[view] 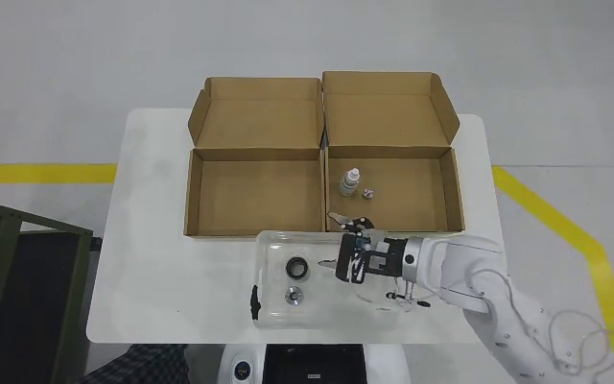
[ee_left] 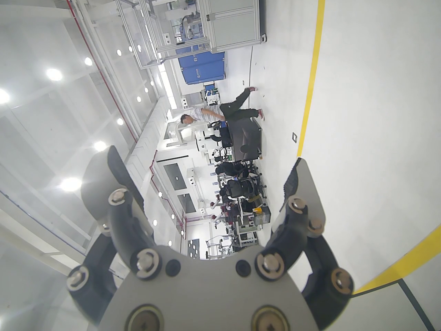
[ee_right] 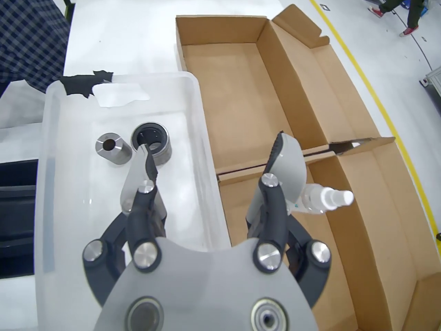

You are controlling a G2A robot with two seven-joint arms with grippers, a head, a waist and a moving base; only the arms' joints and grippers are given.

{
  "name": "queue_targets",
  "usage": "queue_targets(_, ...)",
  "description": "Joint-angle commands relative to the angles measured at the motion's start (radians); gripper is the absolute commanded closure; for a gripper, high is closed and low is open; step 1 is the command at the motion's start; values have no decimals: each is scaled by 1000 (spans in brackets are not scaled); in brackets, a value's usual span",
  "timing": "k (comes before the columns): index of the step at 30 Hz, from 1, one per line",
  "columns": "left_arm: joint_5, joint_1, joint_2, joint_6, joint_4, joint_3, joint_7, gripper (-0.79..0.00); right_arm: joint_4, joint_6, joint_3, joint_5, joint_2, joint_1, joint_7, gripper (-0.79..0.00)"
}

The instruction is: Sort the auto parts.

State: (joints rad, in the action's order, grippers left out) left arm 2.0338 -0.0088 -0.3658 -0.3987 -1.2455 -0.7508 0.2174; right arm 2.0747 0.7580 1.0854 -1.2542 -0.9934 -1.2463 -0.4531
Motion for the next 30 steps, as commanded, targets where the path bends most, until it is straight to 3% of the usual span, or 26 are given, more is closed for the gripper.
queue_targets(1, 0, 0, 0, 0, 0, 0, 0, -785, 2, -3, -29, -29, -3, 2, 4, -557)
queue_targets(14, 0, 0, 0, 0, 0, 0, 0, -785, -94, -12, -233, -160, -41, 71, 15, -542)
queue_targets(23, 0, 0, 0, 0, 0, 0, 0, -785, -166, -36, -280, -163, -62, 116, 16, -468)
queue_targets(30, 0, 0, 0, 0, 0, 0, 0, -785, -215, -48, -306, -161, -76, 138, 20, -471)
